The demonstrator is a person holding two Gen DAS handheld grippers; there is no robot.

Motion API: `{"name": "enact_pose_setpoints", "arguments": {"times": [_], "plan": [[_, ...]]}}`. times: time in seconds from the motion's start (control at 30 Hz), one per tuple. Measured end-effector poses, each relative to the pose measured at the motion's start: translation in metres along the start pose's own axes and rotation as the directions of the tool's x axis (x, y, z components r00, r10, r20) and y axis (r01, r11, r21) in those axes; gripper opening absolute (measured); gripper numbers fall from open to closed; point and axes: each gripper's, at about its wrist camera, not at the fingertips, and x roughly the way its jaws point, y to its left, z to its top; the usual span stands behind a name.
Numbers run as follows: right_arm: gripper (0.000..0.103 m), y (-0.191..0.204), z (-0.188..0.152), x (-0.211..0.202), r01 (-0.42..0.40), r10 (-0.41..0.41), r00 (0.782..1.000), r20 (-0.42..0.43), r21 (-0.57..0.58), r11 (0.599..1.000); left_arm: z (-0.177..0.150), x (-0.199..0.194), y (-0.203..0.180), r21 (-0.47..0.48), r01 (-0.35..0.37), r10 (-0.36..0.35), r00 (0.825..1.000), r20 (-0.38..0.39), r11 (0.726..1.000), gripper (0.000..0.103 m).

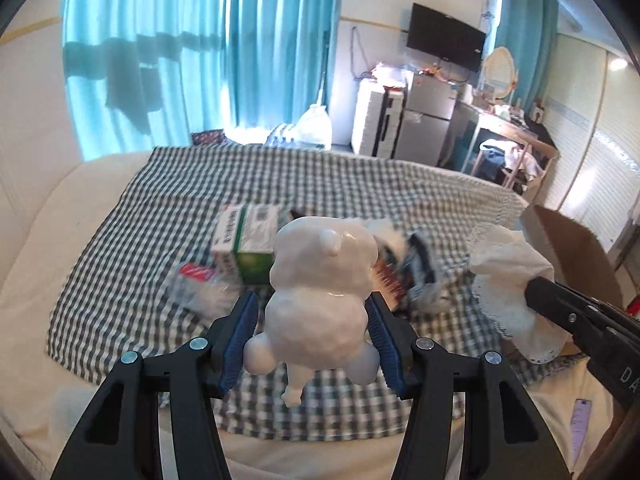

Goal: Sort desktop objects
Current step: 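Carry both items over the cardboard box and open both tools to drop them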

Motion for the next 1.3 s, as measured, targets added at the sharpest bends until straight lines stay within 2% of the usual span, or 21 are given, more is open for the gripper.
{"name": "enact_pose_setpoints", "arguments": {"times": [0.23, 0.47, 0.53, 0.67, 0.77, 0.9, 1.07, 1.17, 1.2, 1.23, 1.27, 1.3], "plan": [[0.014, -0.036, 0.03, -0.035, 0.048, -0.05, 0.994, 0.092, 0.029, 0.998, 0.038, -0.006, -0.06, 0.089, 0.075, -0.078, 0.996, 0.038, 0.993, 0.057], [0.014, -0.104, 0.051, -0.067, 0.152, -0.171, 0.972, 0.163, 0.121, 0.981, 0.063, 0.01, -0.141, 0.155, 0.204, -0.207, 0.978, 0.005, 0.967, 0.057], [0.014, -0.129, 0.054, -0.073, 0.182, -0.206, 0.965, 0.16, 0.154, 0.971, 0.063, 0.013, -0.171, 0.19, 0.258, -0.263, 0.965, 0.002, 0.947, 0.057], [0.014, -0.18, 0.054, -0.079, 0.255, -0.288, 0.947, 0.141, 0.214, 0.943, 0.067, 0.024, -0.231, 0.258, 0.309, -0.314, 0.949, -0.024, 0.916, 0.057], [0.014, -0.219, 0.046, -0.081, 0.283, -0.32, 0.941, 0.114, 0.261, 0.923, 0.063, 0.04, -0.271, 0.29, 0.35, -0.345, 0.936, -0.068, 0.891, 0.057], [0.014, -0.26, 0.034, -0.076, 0.32, -0.354, 0.933, 0.065, 0.299, 0.899, 0.053, 0.063, -0.304, 0.321, 0.368, -0.344, 0.93, -0.131, 0.873, 0.057], [0.014, -0.287, 0.022, -0.068, 0.334, -0.363, 0.931, 0.031, 0.326, 0.884, 0.043, 0.081, -0.331, 0.363, 0.378, -0.336, 0.925, -0.176, 0.852, 0.057], [0.015, -0.292, 0.02, -0.065, 0.341, -0.367, 0.93, 0.018, 0.334, 0.879, 0.044, 0.084, -0.334, 0.352, 0.372, -0.332, 0.928, -0.171, 0.859, 0.058], [0.016, -0.292, 0.018, -0.065, 0.346, -0.373, 0.928, 0.015, 0.339, 0.875, 0.044, 0.084, -0.333, 0.343, 0.374, -0.334, 0.927, -0.173, 0.862, 0.063], [0.023, -0.295, 0.018, -0.067, 0.35, -0.378, 0.926, 0.014, 0.353, 0.868, 0.046, 0.084, -0.332, 0.331, 0.38, -0.338, 0.924, -0.179, 0.864, 0.068], [0.028, -0.296, 0.018, -0.067, 0.351, -0.381, 0.924, 0.013, 0.365, 0.862, 0.047, 0.084, -0.332, 0.322, 0.38, -0.338, 0.924, -0.181, 0.867, 0.081], [0.043, -0.298, 0.017, -0.07, 0.355, -0.389, 0.921, 0.013, 0.38, 0.854, 0.049, 0.081, -0.33, 0.316, 0.367, -0.329, 0.929, -0.17, 0.875, 0.089]]}}
